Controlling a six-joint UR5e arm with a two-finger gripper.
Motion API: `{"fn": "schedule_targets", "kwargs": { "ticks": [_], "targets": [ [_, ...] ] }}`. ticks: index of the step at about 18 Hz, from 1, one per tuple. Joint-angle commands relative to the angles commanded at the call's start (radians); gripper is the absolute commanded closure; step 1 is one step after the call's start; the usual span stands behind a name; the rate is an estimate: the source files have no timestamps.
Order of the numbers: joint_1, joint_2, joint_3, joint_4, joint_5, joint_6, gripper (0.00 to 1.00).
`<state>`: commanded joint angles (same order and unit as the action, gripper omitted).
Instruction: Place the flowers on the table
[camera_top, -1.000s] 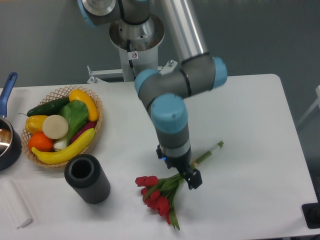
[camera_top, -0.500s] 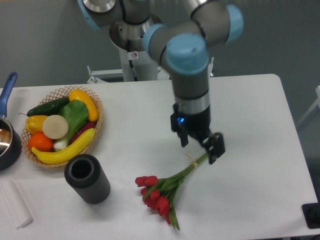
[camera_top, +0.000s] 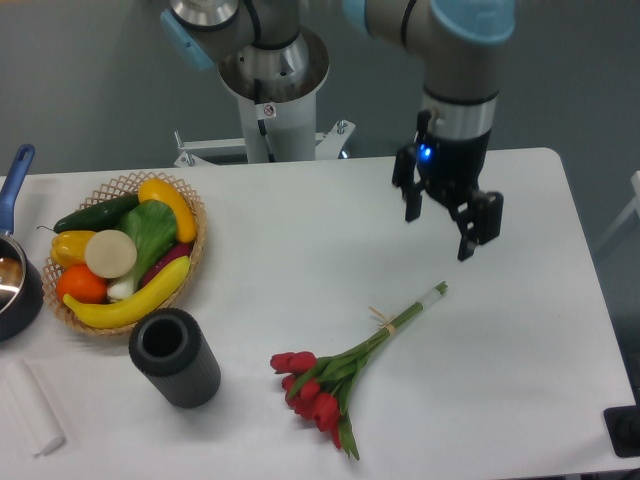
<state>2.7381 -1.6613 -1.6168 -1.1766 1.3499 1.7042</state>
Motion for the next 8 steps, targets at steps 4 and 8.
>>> {"fn": "schedule_targets", "kwargs": {
  "ticks": [4,8],
  "targets": [
    [0.002,-0.002,0.002,0.002,0.000,0.000,0.00],
    [0.005,-0.008,0.000,0.009,-0.008,0.002,0.00]
  ]
}}
